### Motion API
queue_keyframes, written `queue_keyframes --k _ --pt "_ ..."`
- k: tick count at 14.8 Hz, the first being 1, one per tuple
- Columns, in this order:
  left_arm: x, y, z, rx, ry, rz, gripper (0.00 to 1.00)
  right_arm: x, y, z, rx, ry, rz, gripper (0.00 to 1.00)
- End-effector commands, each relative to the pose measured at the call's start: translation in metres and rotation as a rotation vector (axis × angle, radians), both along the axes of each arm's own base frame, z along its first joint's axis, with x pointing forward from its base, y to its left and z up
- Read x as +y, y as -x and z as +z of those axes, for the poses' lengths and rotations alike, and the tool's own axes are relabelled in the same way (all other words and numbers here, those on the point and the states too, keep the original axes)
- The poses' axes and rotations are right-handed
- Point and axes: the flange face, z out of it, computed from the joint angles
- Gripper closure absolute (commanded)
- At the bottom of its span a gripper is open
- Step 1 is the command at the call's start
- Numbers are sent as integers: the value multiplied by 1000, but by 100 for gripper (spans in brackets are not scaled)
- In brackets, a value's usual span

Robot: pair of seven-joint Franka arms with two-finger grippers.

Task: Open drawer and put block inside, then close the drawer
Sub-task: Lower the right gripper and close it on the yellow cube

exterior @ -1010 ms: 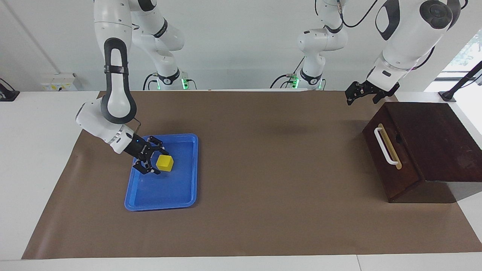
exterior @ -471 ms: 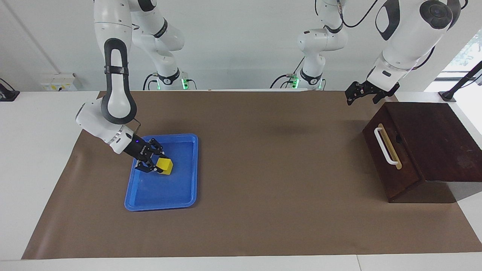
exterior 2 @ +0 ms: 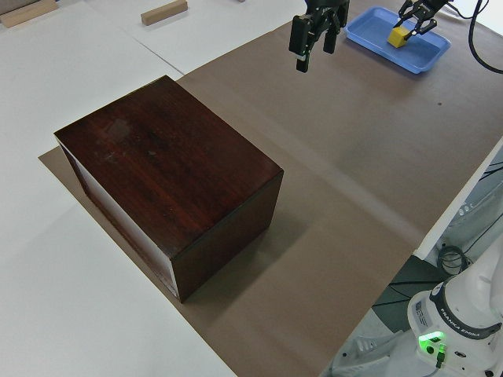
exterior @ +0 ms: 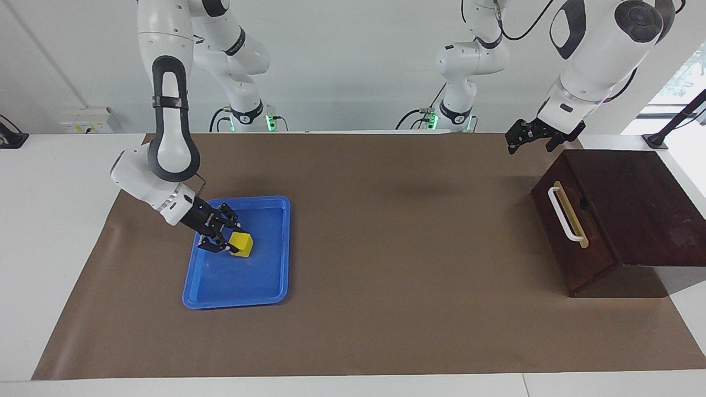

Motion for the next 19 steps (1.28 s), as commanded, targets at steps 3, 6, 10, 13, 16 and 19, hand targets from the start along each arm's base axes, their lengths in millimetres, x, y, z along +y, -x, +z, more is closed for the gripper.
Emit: queue_keyframes --k 3,6,10,13,16,19 --pt "-7 6 4 7 7 -14 0 2 -1 -3 -16 -2 -10 100" --pt "-9 6 5 2 6 -5 0 1 -1 -3 -16 0 -11 100" --pt "-13 0 7 -52 5 23 0 6 -1 -3 -15 -1 -3 100" --pt "-11 -4 5 -73 9 30 0 21 -8 7 -13 -19 14 100" --pt "-9 -5 4 -76 10 34 0 57 -12 40 -20 -50 91 100" --pt "-13 -4 4 -78 10 28 0 90 -6 88 3 -19 114 100"
